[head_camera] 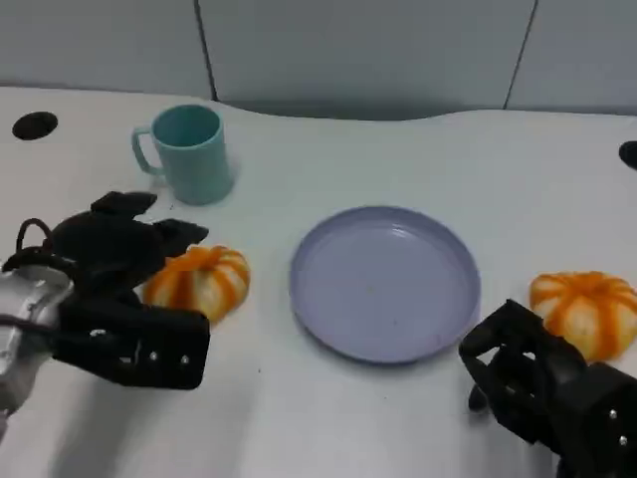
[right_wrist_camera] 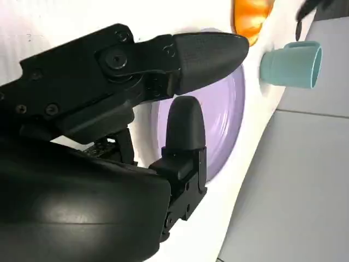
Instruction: Grasp the bread from the table and place it into the plate.
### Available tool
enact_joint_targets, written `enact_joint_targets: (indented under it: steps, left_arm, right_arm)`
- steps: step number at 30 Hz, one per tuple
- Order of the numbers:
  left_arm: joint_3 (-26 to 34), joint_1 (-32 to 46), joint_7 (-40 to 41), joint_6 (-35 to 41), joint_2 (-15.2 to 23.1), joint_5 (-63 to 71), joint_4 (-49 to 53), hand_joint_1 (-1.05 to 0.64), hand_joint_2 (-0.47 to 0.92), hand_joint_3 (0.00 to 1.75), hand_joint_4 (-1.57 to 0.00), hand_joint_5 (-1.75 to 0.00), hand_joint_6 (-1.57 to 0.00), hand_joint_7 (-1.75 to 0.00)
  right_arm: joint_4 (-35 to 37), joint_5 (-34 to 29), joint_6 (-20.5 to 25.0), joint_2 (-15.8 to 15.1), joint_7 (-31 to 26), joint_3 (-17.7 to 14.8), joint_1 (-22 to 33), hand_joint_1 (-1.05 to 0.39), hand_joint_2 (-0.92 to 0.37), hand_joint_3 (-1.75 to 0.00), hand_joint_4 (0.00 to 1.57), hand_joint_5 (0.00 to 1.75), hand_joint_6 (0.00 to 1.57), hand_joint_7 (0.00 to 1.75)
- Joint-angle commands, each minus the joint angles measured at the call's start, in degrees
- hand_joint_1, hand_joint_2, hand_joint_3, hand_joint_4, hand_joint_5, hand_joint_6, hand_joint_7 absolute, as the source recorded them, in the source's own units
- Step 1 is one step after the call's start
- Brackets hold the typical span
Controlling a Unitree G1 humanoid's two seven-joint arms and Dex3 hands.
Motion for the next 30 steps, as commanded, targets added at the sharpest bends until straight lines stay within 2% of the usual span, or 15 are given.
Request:
enact_joint_targets:
  steps: [1,4,8,11,15,17,18,19,20,21,22,24,27,30]
  left_arm:
    - [-3.4,-5.5,1.2,1.3,-3.6,-0.7,11.9,-0.93,0.91,0.04,0.0,0.0,-0.05,0.0]
    - [-4.0,-9.3,3.2,0.9,-6.7,-2.7,22.1,-0.91,0.91,0.03,0.0,0.0,-0.04,0.0]
    - [-5.3,-11.5,5.0,-0.3,-7.4,-3.8,26.9,-0.91,0.92,0.03,0.0,0.0,-0.04,0.0]
    - [-6.3,-13.7,7.3,0.8,-10.7,-4.4,33.7,-0.88,0.91,0.01,0.0,0.0,-0.05,-0.01]
    - [-7.7,-14.9,9.7,1.0,-12.2,-4.8,37.9,-0.83,0.89,0.0,0.0,0.0,-0.07,-0.01]
    - [-7.9,-15.1,12.4,1.4,-13.1,-5.0,39.7,-0.74,0.86,0.0,-0.11,-0.06,-0.19,-0.06]
    - [-8.0,-15.1,13.7,1.2,-13.4,-5.1,40.3,-0.67,0.86,0.0,-0.2,-0.28,-0.35,-0.18]
    - [-8.1,-15.1,14.6,1.1,-13.5,-5.2,40.8,-0.61,0.87,0.0,-0.17,-0.8,-0.42,-0.5]
    - [-7.9,-15.1,15.8,1.2,-13.8,-5.6,41.1,-0.59,0.87,0.0,-0.14,-1.01,-0.39,-0.71]
    - [-7.7,-15.1,16.7,1.3,-14.0,-5.9,41.4,-0.47,0.87,0.0,-0.24,-1.36,-0.36,-1.24]
    - [-7.4,-14.6,19.3,0.3,-14.0,-6.3,41.5,-0.4,0.87,0.0,-0.33,-1.52,-0.36,-1.46]
    - [-7.4,-14.1,22.5,-1.2,-13.9,-6.8,41.7,-0.27,0.88,0.01,-0.59,-1.7,-0.44,-1.69]
    - [-7.3,-13.4,26.1,-2.2,-13.9,-7.4,42.2,-0.21,0.91,0.02,-0.72,-1.74,-0.52,-1.74]
    - [-5.4,-11.8,30.7,-6.1,-13.4,-9.5,42.2,-0.23,0.92,0.11,-0.77,-1.75,-0.54,-1.75]
  right_arm:
    - [-1.1,-0.5,0.0,-1.2,-0.2,-0.1,0.9,-0.27,-0.92,-0.34,0.57,1.75,0.37,1.74]
    - [-1.7,-0.9,0.2,-1.2,-0.4,0.0,1.3,-0.27,-0.92,-0.34,0.56,1.75,0.36,1.74]
    - [-2.0,-0.9,0.5,-1.2,-0.4,0.0,1.5,-0.27,-0.92,-0.34,0.55,1.75,0.36,1.74]
    - [-3.1,-0.4,0.9,-1.3,0.1,0.0,2.1,-0.26,-0.92,-0.34,0.56,1.75,0.36,1.74]
    - [-3.4,-0.5,0.8,-1.1,-0.1,0.1,2.3,-0.26,-0.92,-0.34,0.54,1.75,0.36,1.74]
    - [-3.4,-0.1,0.6,-1.2,0.4,0.1,2.4,-0.25,-0.92,-0.35,0.54,1.75,0.36,1.74]
    - [-3.4,0.0,0.5,-1.3,0.6,0.0,2.4,-0.25,-0.92,-0.35,0.54,1.75,0.36,1.75]
    - [-3.4,0.1,0.5,-1.3,0.7,0.0,2.4,-0.26,-0.92,-0.35,0.55,1.75,0.36,1.75]
    - [-3.3,-0.1,0.4,-1.4,0.7,0.0,2.4,-0.26,-0.92,-0.35,0.55,1.75,0.36,1.75]
    - [-3.3,-0.2,0.4,-1.4,0.6,0.1,2.4,-0.27,-0.92,-0.35,0.55,1.75,0.36,1.75]
    - [-3.3,-0.2,0.5,-1.4,0.6,0.0,2.4,-0.27,-0.92,-0.35,0.55,1.75,0.36,1.75]
    - [-3.4,-0.1,0.7,-1.2,0.5,0.0,2.4,-0.27,-0.92,-0.35,0.55,1.75,0.36,1.75]
    - [-4.2,-0.5,1.5,-0.8,-0.3,0.1,2.6,-0.26,-0.92,-0.34,0.55,1.75,0.36,1.75]
    - [-4.0,-0.4,1.4,-0.8,-0.2,0.1,2.5,-0.27,-0.92,-0.34,0.54,1.75,0.36,1.74]
